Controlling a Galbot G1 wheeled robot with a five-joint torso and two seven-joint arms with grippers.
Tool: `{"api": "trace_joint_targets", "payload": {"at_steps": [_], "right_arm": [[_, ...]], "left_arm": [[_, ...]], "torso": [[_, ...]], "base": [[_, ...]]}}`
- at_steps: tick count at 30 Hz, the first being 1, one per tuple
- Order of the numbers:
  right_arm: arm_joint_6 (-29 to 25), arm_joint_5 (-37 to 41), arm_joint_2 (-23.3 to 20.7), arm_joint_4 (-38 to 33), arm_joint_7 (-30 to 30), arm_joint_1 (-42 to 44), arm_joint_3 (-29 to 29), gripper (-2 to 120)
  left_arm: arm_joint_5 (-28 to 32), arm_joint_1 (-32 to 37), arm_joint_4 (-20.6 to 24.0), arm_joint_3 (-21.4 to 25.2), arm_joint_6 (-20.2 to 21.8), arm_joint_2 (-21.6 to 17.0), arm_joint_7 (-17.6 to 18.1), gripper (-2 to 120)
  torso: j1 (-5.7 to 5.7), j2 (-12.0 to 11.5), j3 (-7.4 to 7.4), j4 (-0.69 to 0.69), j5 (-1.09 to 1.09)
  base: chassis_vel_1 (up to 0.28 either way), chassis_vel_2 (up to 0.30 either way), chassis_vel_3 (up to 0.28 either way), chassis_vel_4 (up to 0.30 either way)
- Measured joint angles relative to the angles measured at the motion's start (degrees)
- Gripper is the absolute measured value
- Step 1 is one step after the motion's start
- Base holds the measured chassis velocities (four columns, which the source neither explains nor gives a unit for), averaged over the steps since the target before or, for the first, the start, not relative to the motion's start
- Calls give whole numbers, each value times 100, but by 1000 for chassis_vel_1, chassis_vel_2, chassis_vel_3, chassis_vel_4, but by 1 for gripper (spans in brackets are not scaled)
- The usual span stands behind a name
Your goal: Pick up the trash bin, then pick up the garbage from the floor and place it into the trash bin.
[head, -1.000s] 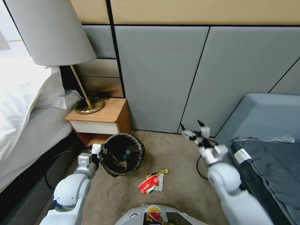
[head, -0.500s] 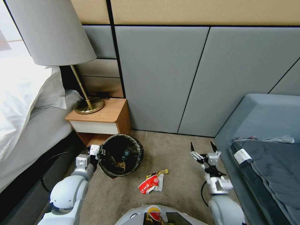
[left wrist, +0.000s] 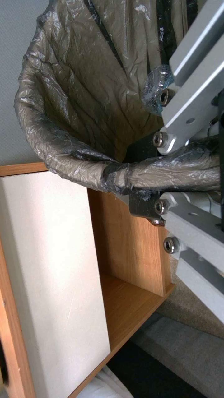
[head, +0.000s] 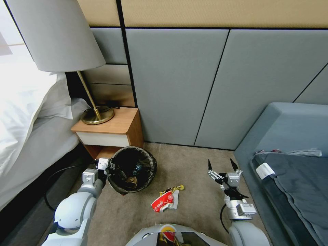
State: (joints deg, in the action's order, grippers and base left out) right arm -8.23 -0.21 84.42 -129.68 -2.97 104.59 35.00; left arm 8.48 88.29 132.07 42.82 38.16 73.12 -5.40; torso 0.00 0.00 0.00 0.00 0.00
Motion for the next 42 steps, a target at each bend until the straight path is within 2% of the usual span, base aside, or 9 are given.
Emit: {"api": "trace_joint_targets", "payload": {"at_steps": [33, 37, 42], "right_arm": [[158, 62, -99, 90, -68, -173, -185, 100], [358, 194, -159, 216, 26, -391, -106, 100], [888, 521, -437, 555, 432, -899, -59, 100]], "left_arm": [[-29, -33, -36, -22, 0, 30, 9, 4], [-23, -45, -51, 19, 0, 39, 10, 4], [-23, -74, -81, 141, 0, 64, -3, 4]], "torso": [[0, 0, 0, 0, 0], [-1, 0, 0, -1, 0], [0, 0, 1, 1, 0]], "base": [[62, -58, -58, 55], [51, -58, -52, 51], [0, 0, 0, 0]]}}
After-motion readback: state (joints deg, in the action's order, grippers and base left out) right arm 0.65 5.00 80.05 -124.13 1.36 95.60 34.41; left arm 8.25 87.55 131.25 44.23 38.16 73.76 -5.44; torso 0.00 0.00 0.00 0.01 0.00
